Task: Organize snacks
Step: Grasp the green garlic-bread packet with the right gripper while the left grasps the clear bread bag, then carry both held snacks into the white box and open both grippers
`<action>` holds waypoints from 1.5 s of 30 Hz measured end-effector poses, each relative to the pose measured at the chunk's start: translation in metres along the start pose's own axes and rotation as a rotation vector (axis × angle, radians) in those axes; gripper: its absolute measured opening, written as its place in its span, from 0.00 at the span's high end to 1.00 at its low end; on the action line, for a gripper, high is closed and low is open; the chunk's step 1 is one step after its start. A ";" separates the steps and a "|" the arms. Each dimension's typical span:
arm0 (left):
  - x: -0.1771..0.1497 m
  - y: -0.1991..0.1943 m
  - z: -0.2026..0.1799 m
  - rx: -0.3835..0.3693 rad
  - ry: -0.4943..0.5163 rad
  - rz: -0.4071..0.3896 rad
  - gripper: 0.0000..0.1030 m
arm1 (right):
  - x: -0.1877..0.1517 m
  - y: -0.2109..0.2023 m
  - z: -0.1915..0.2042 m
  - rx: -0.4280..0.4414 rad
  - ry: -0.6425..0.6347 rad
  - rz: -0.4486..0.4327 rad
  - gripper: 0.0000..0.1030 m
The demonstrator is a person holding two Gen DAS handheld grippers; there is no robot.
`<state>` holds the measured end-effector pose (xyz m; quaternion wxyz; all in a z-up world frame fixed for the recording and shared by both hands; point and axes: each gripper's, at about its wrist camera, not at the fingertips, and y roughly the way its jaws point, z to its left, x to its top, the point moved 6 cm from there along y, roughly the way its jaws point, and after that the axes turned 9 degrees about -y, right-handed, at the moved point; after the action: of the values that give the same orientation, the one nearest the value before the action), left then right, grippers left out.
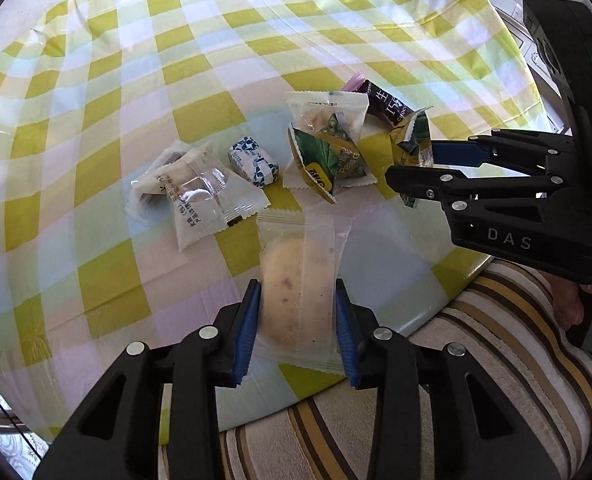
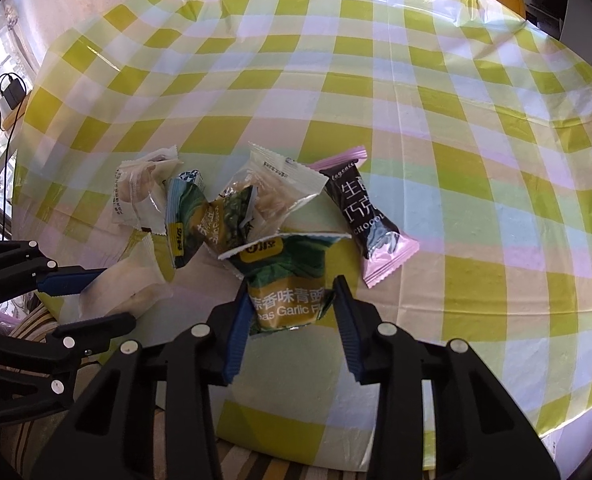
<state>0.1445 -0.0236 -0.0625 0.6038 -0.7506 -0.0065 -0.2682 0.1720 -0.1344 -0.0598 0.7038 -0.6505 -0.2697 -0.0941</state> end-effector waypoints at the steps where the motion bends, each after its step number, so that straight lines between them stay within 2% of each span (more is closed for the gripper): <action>1: 0.000 -0.003 -0.001 0.002 -0.005 -0.008 0.67 | -0.001 -0.003 -0.001 0.000 0.005 -0.005 0.62; 5: -0.004 -0.014 -0.011 0.025 -0.009 -0.038 0.67 | -0.006 -0.016 -0.006 0.002 0.025 -0.024 0.62; 10: -0.004 -0.026 -0.032 0.010 -0.016 -0.077 0.67 | -0.017 -0.036 -0.018 -0.002 0.076 -0.053 0.62; 21: 0.001 -0.032 -0.104 -0.074 0.064 -0.114 0.67 | -0.055 -0.073 -0.065 -0.051 0.183 -0.074 0.63; 29: 0.010 -0.026 -0.157 -0.170 0.087 -0.109 0.67 | -0.088 -0.099 -0.111 -0.112 0.268 -0.095 0.63; 33: 0.010 -0.020 -0.194 -0.223 0.130 -0.090 0.67 | -0.110 -0.110 -0.138 -0.152 0.317 -0.092 0.63; 41: 0.010 -0.011 -0.263 -0.323 0.206 -0.049 0.67 | -0.170 -0.132 -0.203 -0.267 0.447 -0.058 0.62; 45: 0.006 -0.003 -0.297 -0.373 0.236 -0.003 0.67 | -0.203 -0.140 -0.230 -0.323 0.502 -0.028 0.63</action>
<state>0.0313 -0.2945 -0.0200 0.4505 -0.8128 0.1128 -0.3518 -0.0063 -0.4196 -0.0429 0.6346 -0.7066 -0.0777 -0.3032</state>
